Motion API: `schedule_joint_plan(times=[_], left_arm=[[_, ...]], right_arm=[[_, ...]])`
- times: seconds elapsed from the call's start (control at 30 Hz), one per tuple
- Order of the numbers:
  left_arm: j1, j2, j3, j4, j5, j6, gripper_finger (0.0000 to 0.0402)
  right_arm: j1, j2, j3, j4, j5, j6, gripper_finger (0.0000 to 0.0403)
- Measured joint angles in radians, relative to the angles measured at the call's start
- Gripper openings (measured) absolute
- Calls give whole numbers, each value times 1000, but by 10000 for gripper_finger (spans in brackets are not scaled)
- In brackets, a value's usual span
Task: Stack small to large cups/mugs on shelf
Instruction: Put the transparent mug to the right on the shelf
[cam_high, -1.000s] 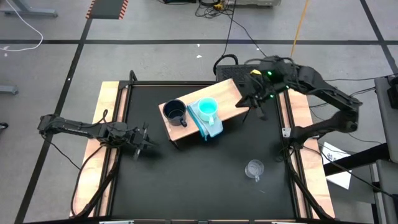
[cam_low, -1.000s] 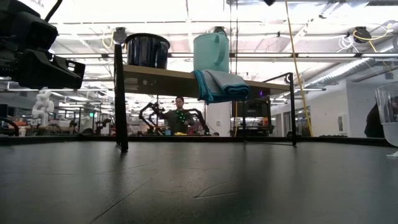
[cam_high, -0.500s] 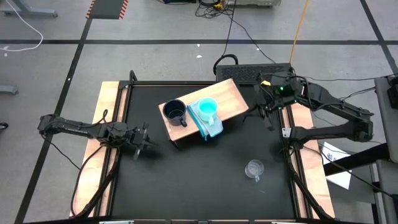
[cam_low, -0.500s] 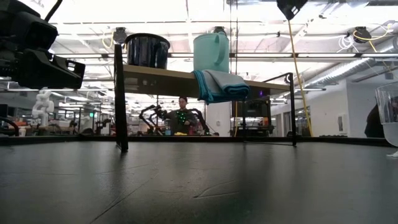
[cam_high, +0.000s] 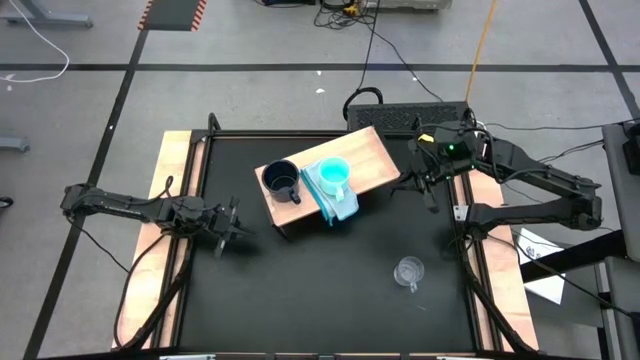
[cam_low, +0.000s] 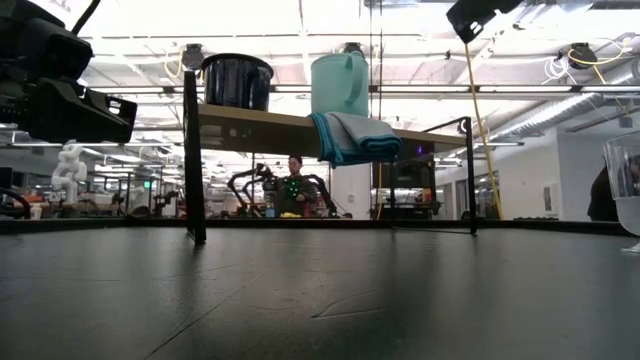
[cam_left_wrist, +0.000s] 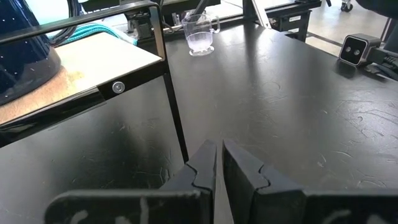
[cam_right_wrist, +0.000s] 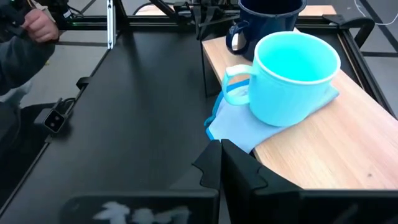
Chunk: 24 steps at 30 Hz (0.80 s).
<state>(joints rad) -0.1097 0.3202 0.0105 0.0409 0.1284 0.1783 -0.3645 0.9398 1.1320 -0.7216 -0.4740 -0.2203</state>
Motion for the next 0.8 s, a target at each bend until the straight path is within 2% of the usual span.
schedule_joint_plan(times=[0.27,0.8], left_arm=[[0,0,0,0,-1,0,31],[0,0,0,-1,-2,1,31]], right_arm=[[28,-43,-39,34,0,13,0],[136,-312,-380,282,1,130,0]])
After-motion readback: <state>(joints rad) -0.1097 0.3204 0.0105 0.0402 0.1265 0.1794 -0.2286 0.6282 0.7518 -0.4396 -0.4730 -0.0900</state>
